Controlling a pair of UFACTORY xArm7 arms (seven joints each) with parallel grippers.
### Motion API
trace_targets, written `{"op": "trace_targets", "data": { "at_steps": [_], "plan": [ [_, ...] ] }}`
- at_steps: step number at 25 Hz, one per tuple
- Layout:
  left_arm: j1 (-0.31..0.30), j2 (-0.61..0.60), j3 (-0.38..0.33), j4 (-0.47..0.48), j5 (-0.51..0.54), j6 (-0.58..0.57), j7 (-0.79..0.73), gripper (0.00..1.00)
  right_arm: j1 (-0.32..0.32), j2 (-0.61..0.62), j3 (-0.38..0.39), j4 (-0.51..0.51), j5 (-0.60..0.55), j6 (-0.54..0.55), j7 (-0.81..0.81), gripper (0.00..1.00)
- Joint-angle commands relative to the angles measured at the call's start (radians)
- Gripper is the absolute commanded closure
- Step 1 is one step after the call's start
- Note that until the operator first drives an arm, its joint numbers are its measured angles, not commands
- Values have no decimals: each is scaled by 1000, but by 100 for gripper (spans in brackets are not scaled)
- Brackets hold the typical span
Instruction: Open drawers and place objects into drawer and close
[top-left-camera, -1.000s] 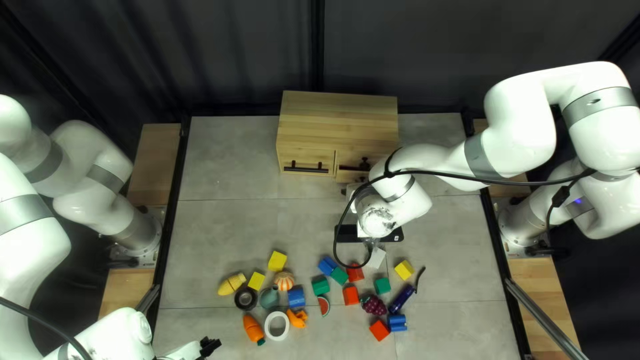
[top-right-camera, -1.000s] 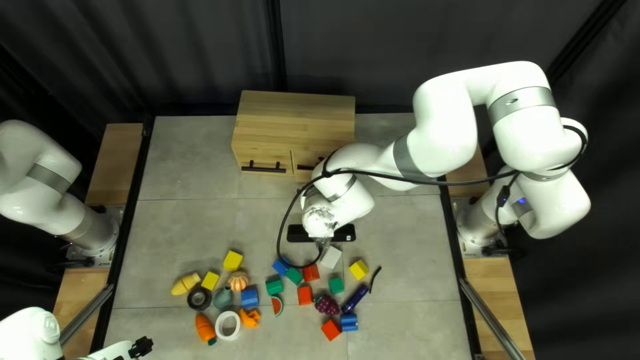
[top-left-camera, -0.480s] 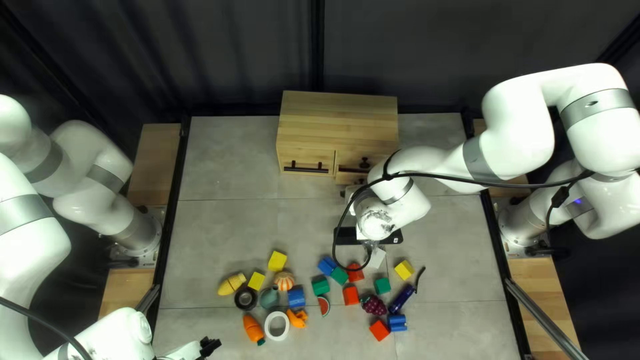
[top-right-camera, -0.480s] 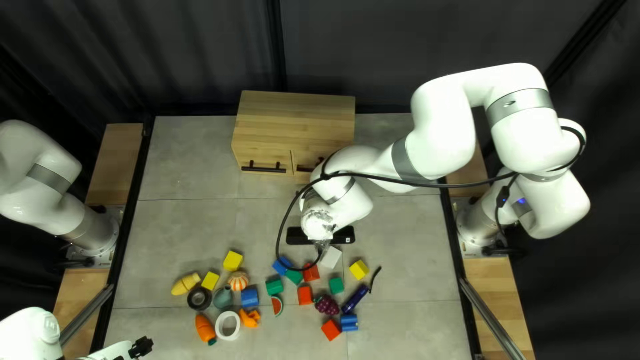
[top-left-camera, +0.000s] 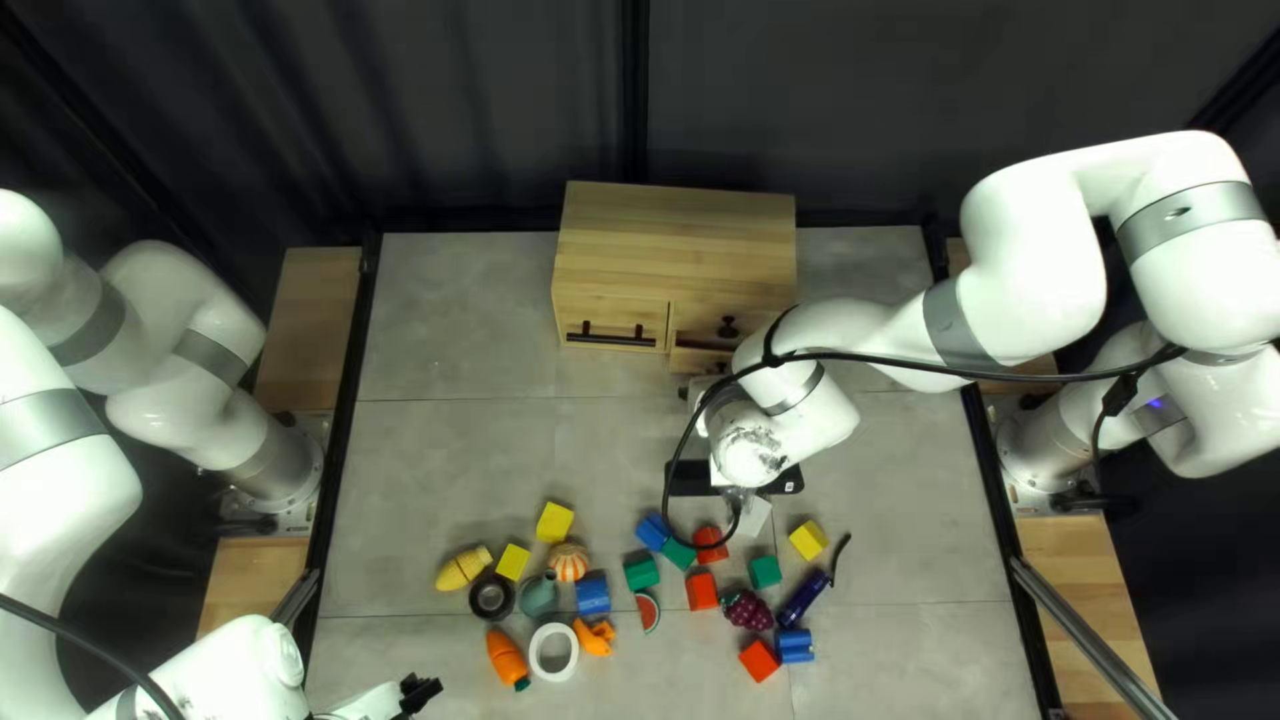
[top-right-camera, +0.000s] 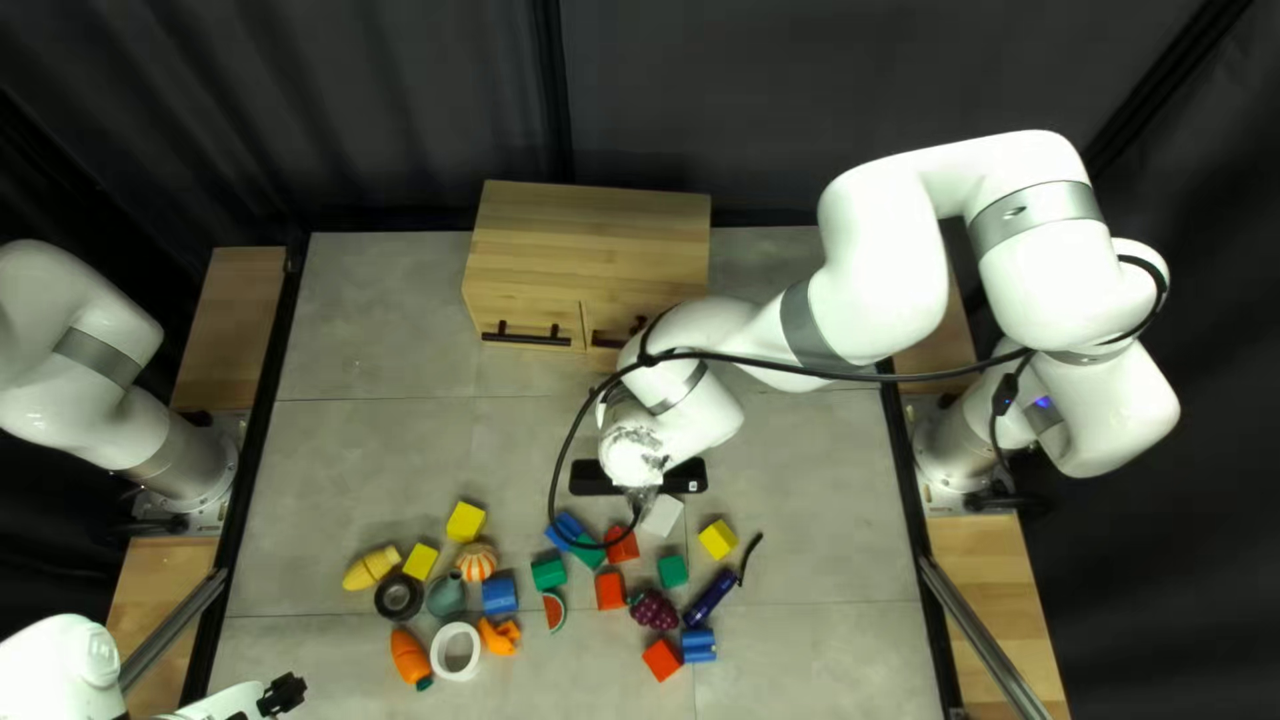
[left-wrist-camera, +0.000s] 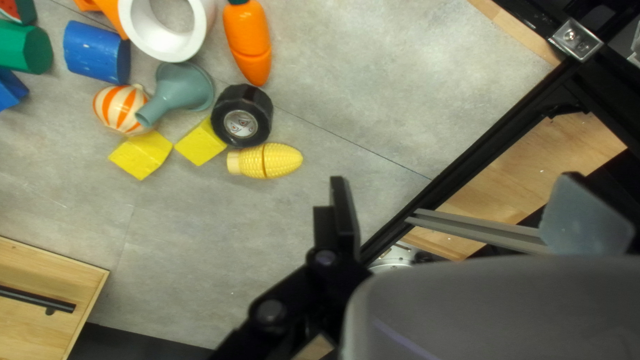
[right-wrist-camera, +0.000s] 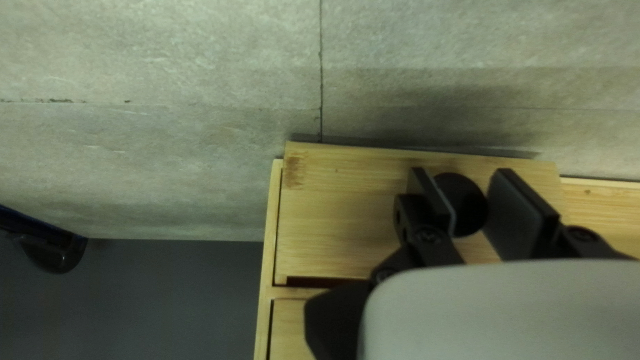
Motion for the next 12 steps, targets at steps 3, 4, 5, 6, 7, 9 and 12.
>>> {"op": "trace_targets", "data": {
  "at_steps": [3, 4, 5, 6, 7, 9, 12],
  "plan": [
    [0, 0, 0, 0, 0, 0, 0, 0, 1, 0, 2, 2, 2, -1, -2, 92],
    [0, 0, 0, 0, 0, 0, 0, 0, 1, 1, 3, 3, 2, -1, -2, 92],
    [0, 0, 0, 0, 0, 0, 0, 0, 1, 3, 3, 5, 4, -1, -2, 93],
    [0, 0, 0, 0, 0, 0, 0, 0, 2, 4, 4, 6, 5, -1, -2, 93],
    [0, 0, 0, 0, 0, 0, 0, 0, 2, 6, 5, 9, 7, -1, -3, 92],
    [0, 0, 0, 0, 0, 0, 0, 0, 2, 7, 6, 11, 8, -2, -4, 92],
    [0, 0, 0, 0, 0, 0, 0, 0, 3, 7, 8, 12, 10, -2, -6, 92]
  ]
}}
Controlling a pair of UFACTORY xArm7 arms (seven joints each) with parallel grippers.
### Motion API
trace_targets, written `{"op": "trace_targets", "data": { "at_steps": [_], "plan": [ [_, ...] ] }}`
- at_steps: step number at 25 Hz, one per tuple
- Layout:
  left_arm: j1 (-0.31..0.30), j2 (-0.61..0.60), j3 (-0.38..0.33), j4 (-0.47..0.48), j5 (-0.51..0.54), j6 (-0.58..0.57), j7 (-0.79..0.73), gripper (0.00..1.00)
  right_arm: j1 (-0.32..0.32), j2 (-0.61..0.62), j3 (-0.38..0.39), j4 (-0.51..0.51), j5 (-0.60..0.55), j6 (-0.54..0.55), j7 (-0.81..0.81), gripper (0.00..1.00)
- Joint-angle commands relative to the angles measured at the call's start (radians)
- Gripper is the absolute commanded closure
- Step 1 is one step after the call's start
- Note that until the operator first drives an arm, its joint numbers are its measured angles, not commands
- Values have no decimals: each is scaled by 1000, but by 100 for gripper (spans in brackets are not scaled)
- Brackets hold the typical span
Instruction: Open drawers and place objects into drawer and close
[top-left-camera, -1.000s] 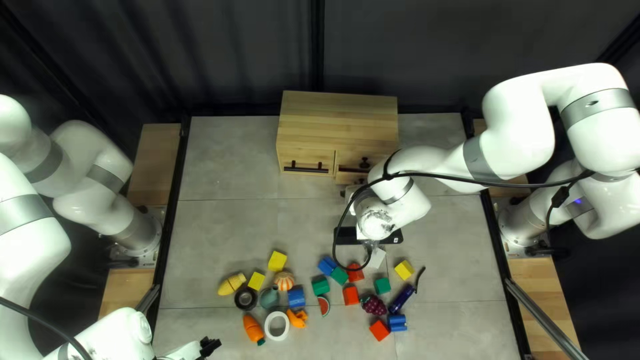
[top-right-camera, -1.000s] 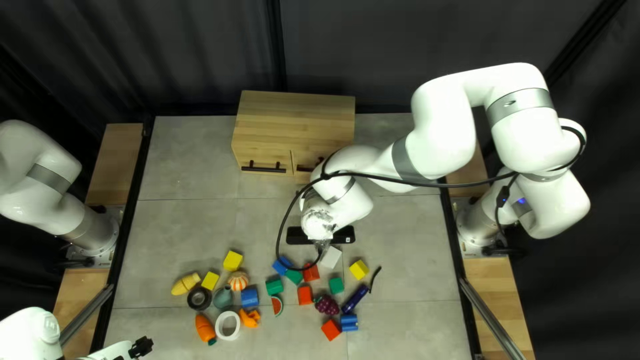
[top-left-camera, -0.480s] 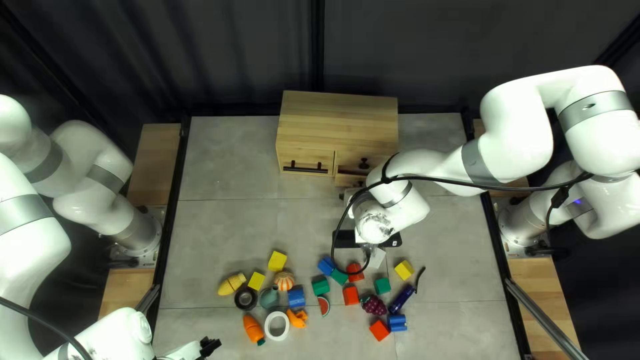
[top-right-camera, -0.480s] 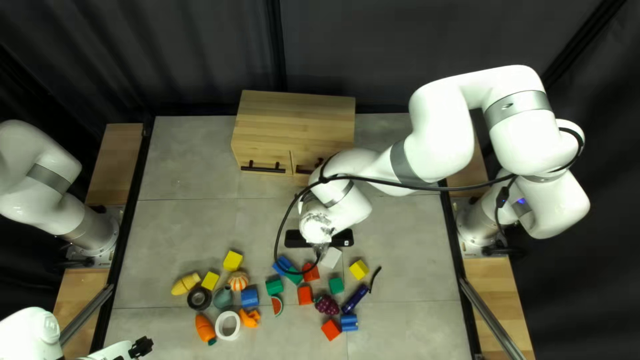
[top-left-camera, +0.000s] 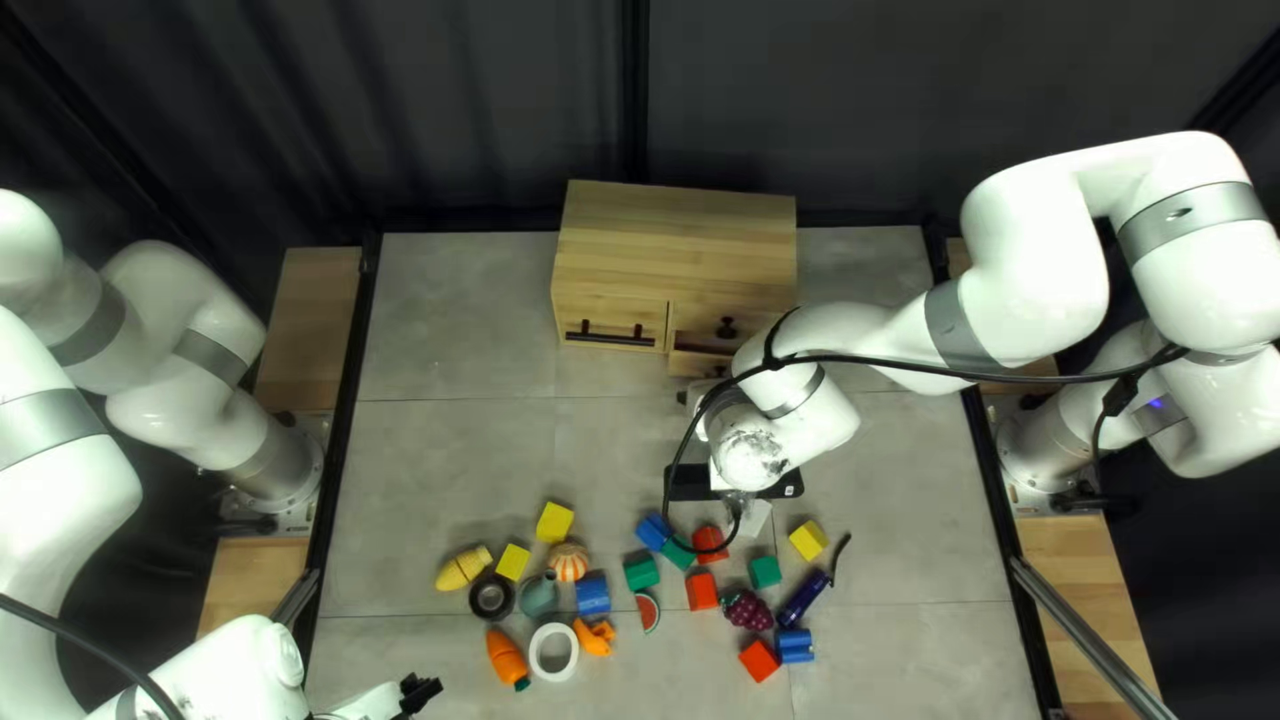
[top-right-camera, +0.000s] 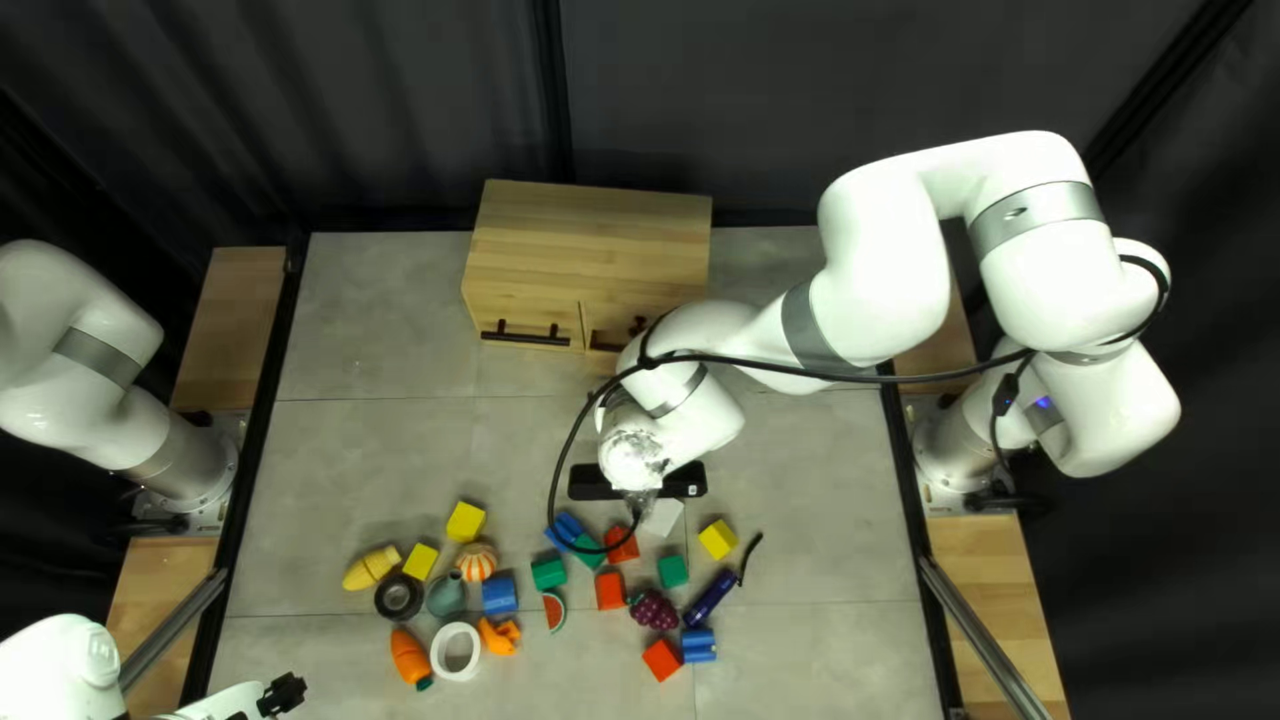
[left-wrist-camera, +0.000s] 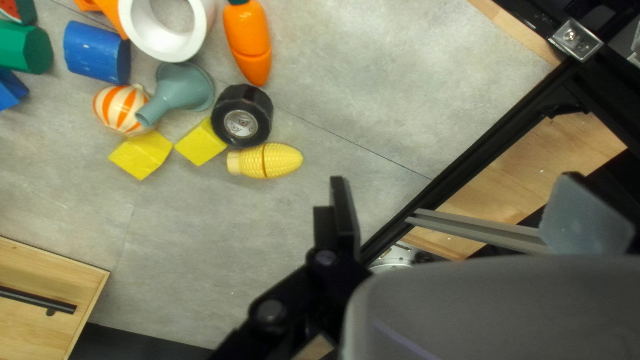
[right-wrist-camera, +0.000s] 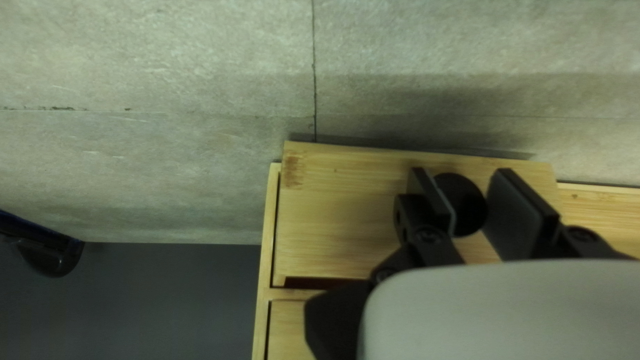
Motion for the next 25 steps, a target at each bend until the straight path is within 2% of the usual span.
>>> {"op": "trace_targets", "data": {
  "at_steps": [1, 9, 10, 11, 13, 20, 25],
  "plan": [
    [0, 0, 0, 0, 0, 0, 0, 0, 0, -1, 2, 1, 2, 0, -3, 92],
    [0, 0, 0, 0, 0, 0, 0, 0, 4, -9, 5, 0, 8, 9, -8, 88],
    [0, 0, 0, 0, 0, 0, 0, 0, 4, -9, 6, 0, 8, 10, -8, 66],
    [0, 0, 0, 0, 0, 0, 0, 0, 5, -8, 8, 2, 12, 13, -9, 21],
    [0, 0, 0, 0, 0, 0, 0, 0, 6, -12, 11, 6, 23, 21, -16, 0],
    [0, 0, 0, 0, 0, 0, 0, 0, 9, -37, 25, 34, 70, 71, -64, 0],
    [0, 0, 0, 0, 0, 0, 0, 0, 7, -111, 34, 53, 136, 146, -129, 0]
  ]
}}
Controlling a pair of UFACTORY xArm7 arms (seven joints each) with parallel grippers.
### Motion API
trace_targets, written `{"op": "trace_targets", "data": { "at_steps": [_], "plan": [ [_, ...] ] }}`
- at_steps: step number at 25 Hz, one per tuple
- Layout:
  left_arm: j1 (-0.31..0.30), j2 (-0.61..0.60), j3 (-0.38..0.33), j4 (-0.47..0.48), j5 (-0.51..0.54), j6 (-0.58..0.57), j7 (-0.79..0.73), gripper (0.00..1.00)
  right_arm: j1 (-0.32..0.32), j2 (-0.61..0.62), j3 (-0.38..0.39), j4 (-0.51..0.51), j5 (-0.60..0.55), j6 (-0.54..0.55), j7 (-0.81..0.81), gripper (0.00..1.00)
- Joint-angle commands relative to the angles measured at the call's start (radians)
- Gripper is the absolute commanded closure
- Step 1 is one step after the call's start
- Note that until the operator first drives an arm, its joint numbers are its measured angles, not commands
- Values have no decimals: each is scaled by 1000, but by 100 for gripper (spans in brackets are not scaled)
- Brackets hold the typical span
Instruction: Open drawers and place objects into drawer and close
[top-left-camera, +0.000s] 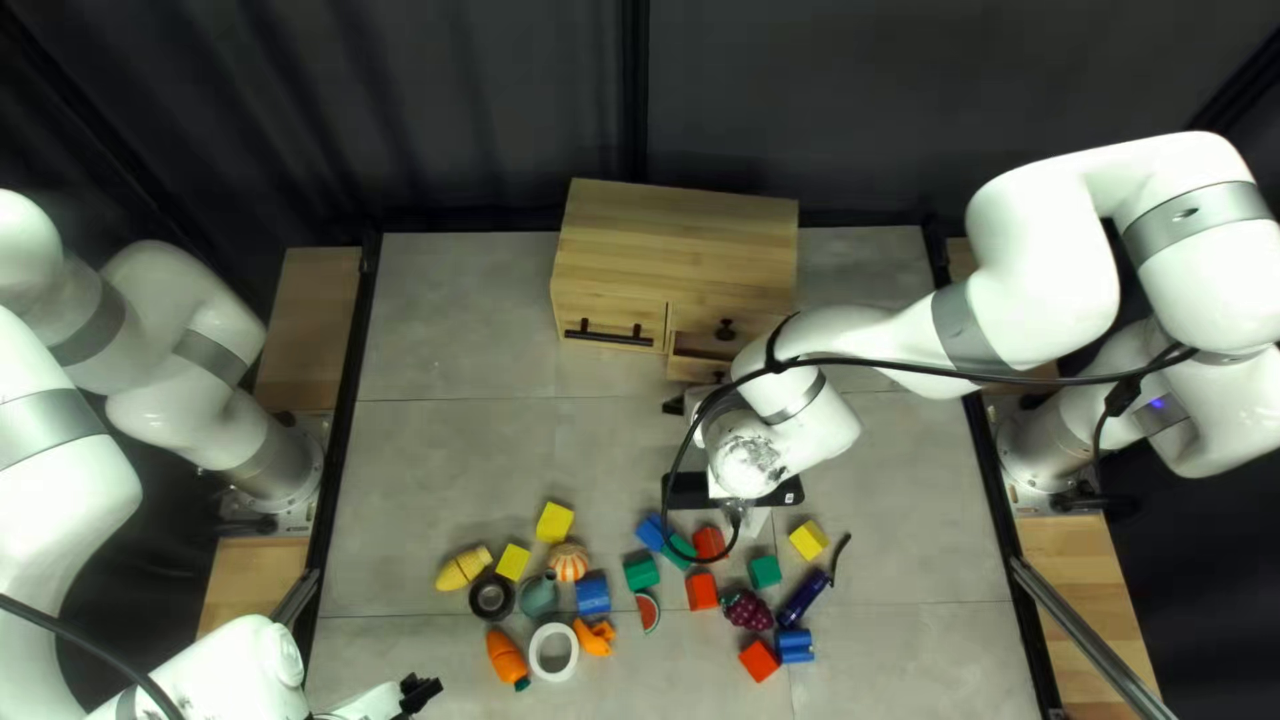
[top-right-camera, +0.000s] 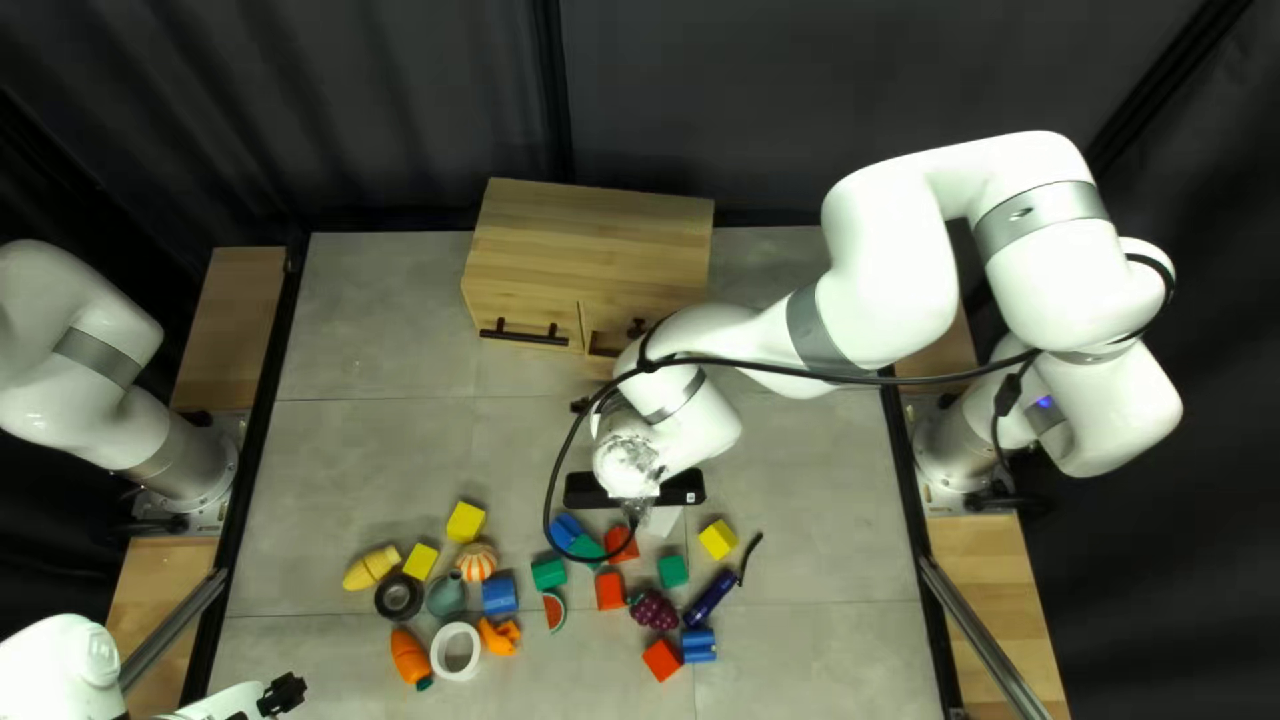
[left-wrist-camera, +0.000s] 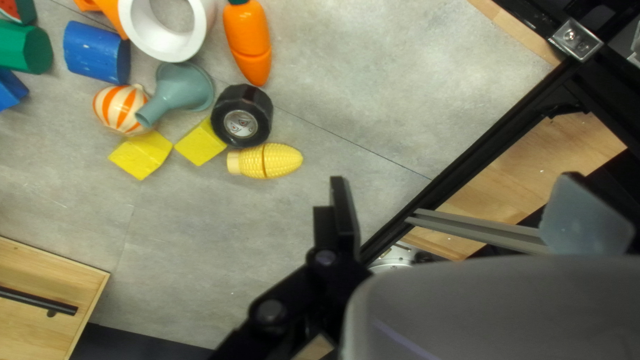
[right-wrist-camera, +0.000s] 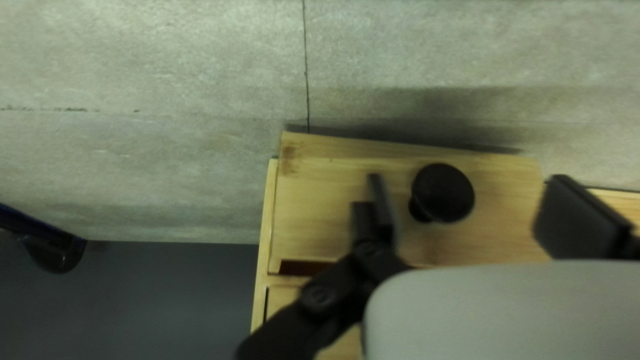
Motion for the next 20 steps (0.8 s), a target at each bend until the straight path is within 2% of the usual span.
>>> {"op": "trace_targets", "data": {
  "at_steps": [1, 6, 11, 15, 20],
  "plan": [
    [0, 0, 0, 0, 0, 0, 0, 0, 1, -82, 9, 17, 67, 81, -76, 0],
    [0, 0, 0, 0, 0, 0, 0, 0, 16, -195, 33, 4, 124, 151, -230, 0],
    [0, 0, 0, 0, 0, 0, 0, 0, 17, -159, 40, 76, 181, 213, -276, 0],
    [0, 0, 0, 0, 0, 0, 0, 0, 32, -141, 44, 126, 219, 302, -170, 0],
    [0, 0, 0, 0, 0, 0, 0, 0, 60, -111, 40, 147, 256, 387, 110, 0]
  ]
}}
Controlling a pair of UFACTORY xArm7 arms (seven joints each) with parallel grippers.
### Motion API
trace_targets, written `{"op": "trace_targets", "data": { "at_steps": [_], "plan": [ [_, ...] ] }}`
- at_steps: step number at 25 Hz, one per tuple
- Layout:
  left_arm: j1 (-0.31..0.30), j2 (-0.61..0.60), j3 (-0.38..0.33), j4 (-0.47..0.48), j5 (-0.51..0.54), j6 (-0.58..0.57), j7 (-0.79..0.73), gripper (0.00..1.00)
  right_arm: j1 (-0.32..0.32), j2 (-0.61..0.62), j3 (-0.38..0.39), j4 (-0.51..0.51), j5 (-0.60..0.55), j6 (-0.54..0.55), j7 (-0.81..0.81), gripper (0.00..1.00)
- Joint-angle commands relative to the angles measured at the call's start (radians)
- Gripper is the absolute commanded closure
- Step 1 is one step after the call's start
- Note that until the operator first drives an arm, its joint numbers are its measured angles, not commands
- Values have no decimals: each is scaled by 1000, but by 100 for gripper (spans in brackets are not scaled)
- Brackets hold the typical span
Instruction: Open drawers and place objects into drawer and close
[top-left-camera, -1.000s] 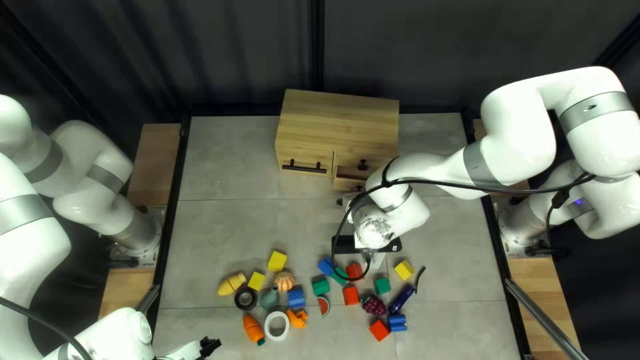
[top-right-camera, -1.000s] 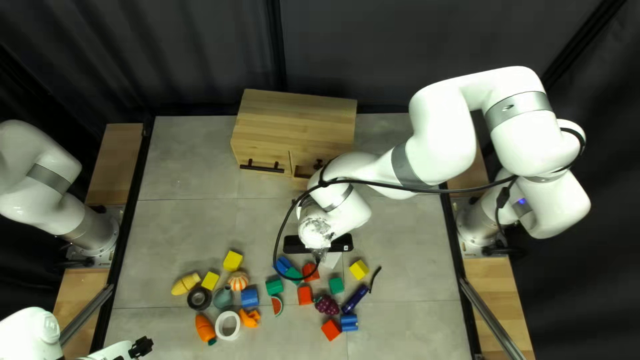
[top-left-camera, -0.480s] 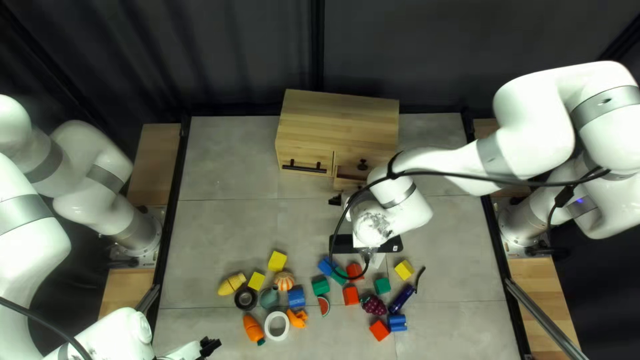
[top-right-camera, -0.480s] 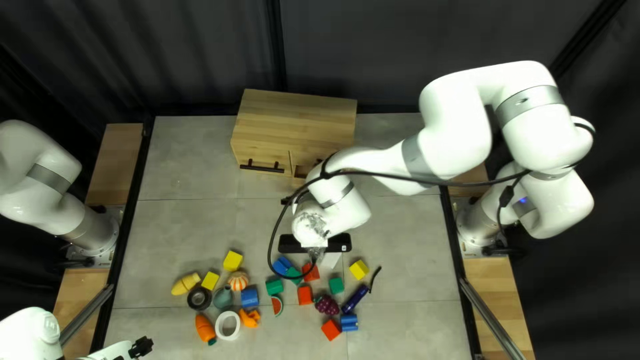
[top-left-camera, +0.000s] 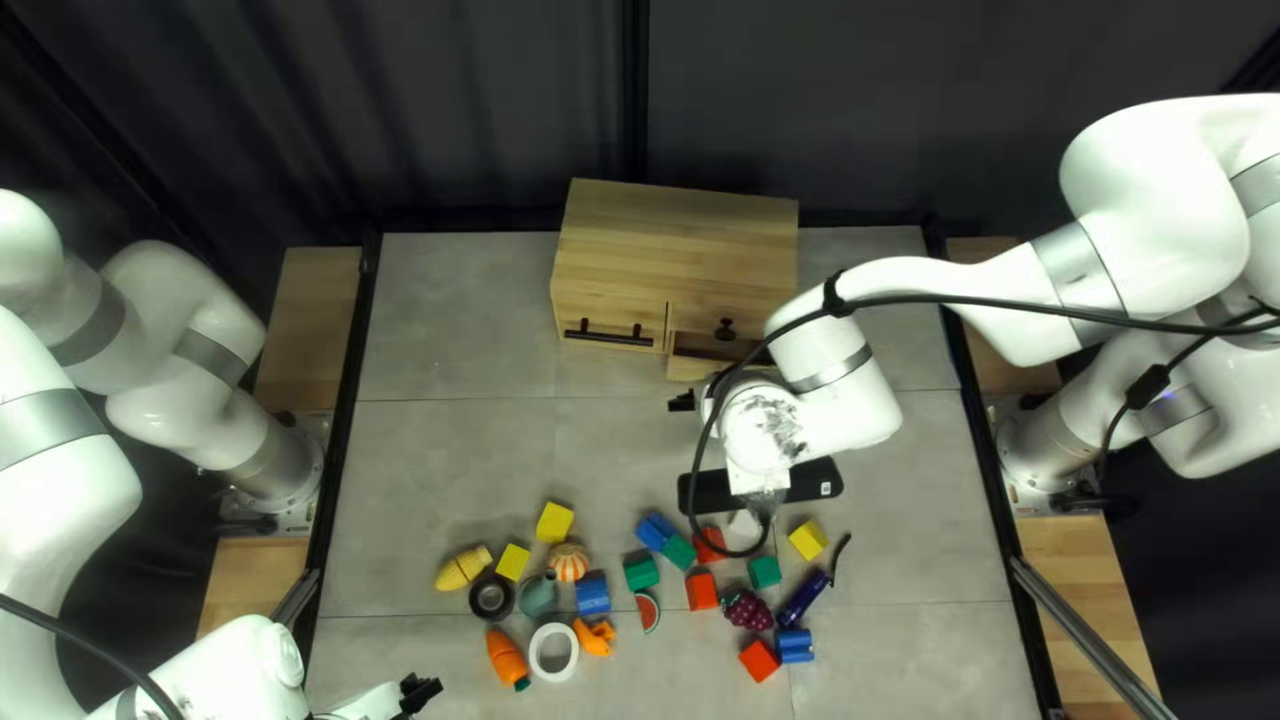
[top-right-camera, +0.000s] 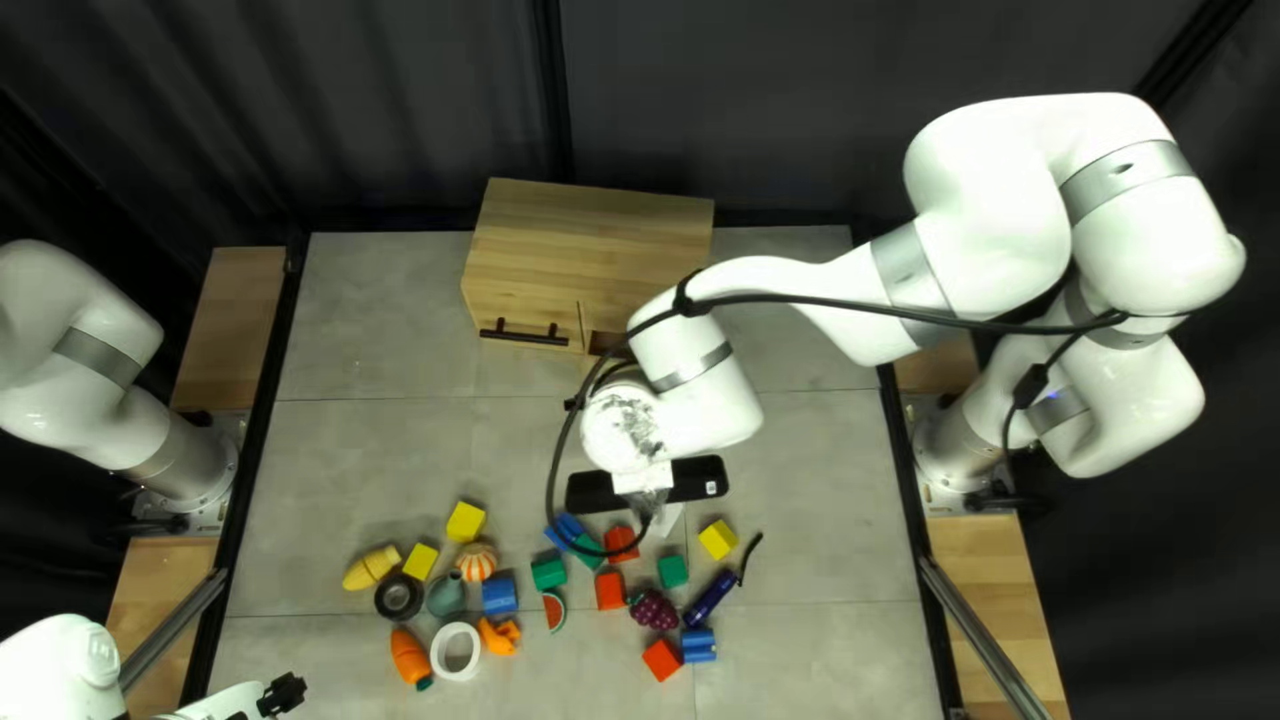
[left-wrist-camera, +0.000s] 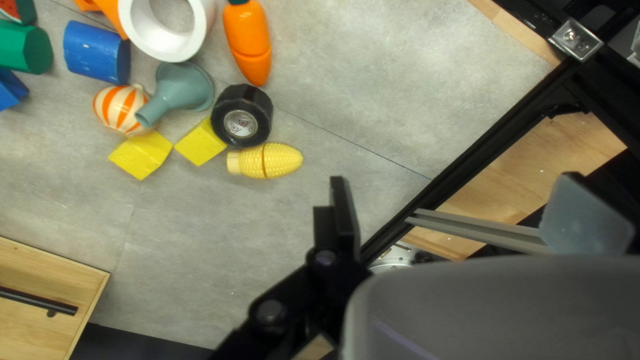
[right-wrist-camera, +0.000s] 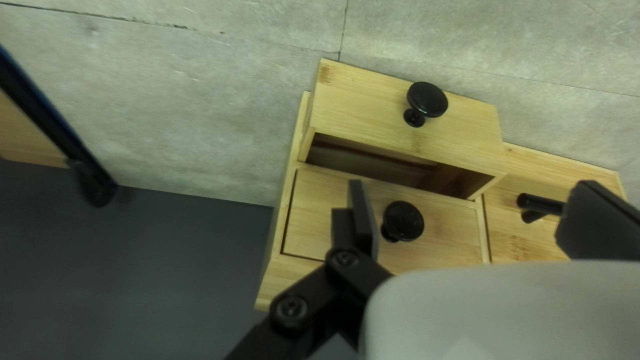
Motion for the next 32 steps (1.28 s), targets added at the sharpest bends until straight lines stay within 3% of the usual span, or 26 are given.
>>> {"op": "trace_targets", "data": {
  "at_steps": [1, 8, 16, 24, 29, 32],
  "plan": [
    [0, 0, 0, 0, 0, 0, 0, 0, 29, 39, -6, 13, 42, 70, 296, 0],
    [0, 0, 0, 0, 0, 0, 0, 0, 28, 75, -34, -21, 92, 16, 640, 0],
    [0, 0, 0, 0, 0, 0, 0, 0, 31, 18, -57, -63, 95, -2, 843, 0],
    [0, 0, 0, 0, 0, 0, 0, 0, 90, -71, -26, -93, -83, 131, 897, 0],
    [0, 0, 0, 0, 0, 0, 0, 0, 91, -65, -32, -126, -148, 124, 960, 0],
    [0, 0, 0, 0, 0, 0, 0, 0, 82, -115, -45, -212, -213, 86, 1026, 0]
  ]
}}
